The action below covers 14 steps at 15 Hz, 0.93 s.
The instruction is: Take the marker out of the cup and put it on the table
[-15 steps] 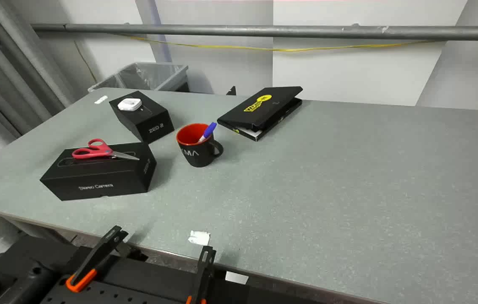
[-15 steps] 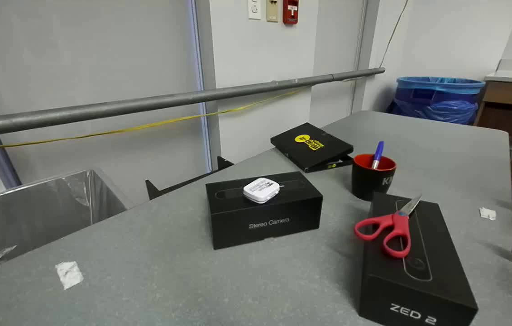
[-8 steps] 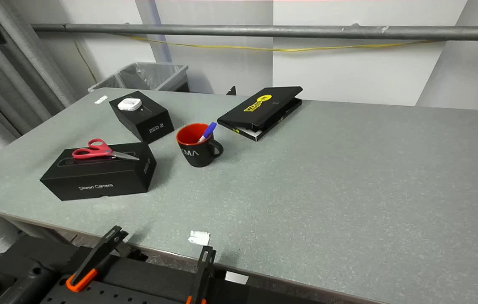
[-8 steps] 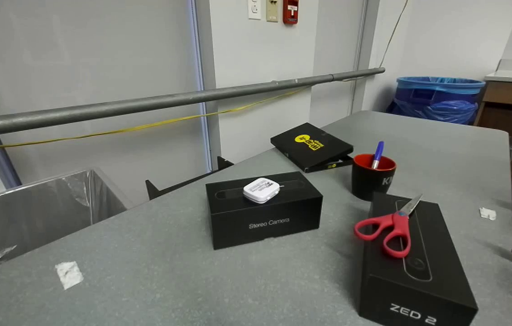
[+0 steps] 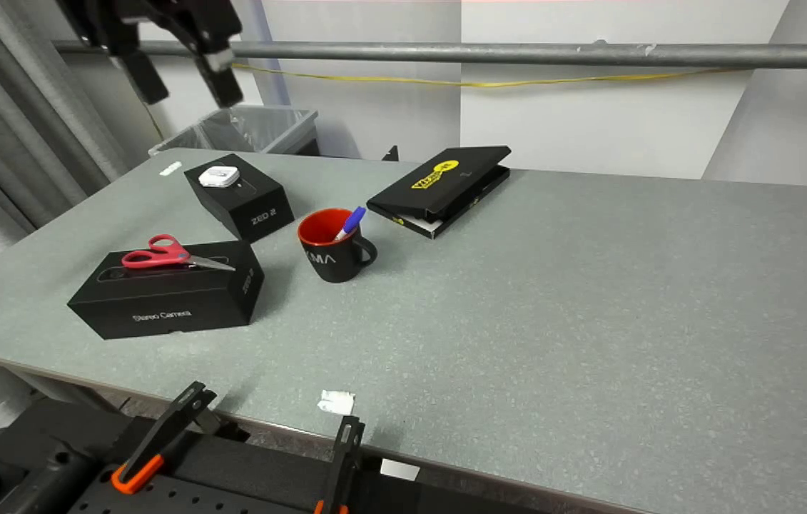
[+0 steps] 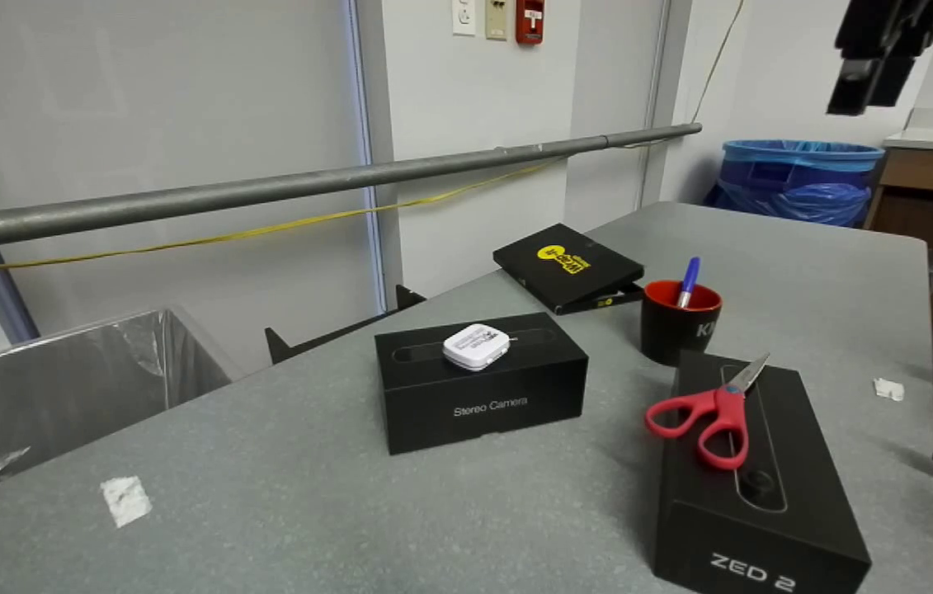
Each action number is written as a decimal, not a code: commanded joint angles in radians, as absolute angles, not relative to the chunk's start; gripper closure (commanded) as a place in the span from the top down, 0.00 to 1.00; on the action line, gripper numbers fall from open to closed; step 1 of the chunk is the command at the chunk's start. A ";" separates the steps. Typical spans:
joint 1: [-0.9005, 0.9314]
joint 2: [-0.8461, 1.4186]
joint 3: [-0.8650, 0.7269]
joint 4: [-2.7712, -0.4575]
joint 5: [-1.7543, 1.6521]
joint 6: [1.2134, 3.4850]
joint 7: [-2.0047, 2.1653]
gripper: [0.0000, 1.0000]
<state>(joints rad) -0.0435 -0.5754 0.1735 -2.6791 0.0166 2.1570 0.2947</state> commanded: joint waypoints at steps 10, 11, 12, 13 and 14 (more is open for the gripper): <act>-0.075 -0.372 0.139 -2.629 -0.017 2.302 0.383 1.00; -0.082 -0.332 0.139 -2.619 -0.018 2.332 0.402 1.00; -0.092 -0.294 0.139 -2.611 -0.028 2.369 0.426 1.00; -0.099 -0.258 0.138 -2.605 -0.035 2.415 0.452 1.00; -0.106 -0.221 0.135 -2.596 -0.042 2.446 0.478 1.00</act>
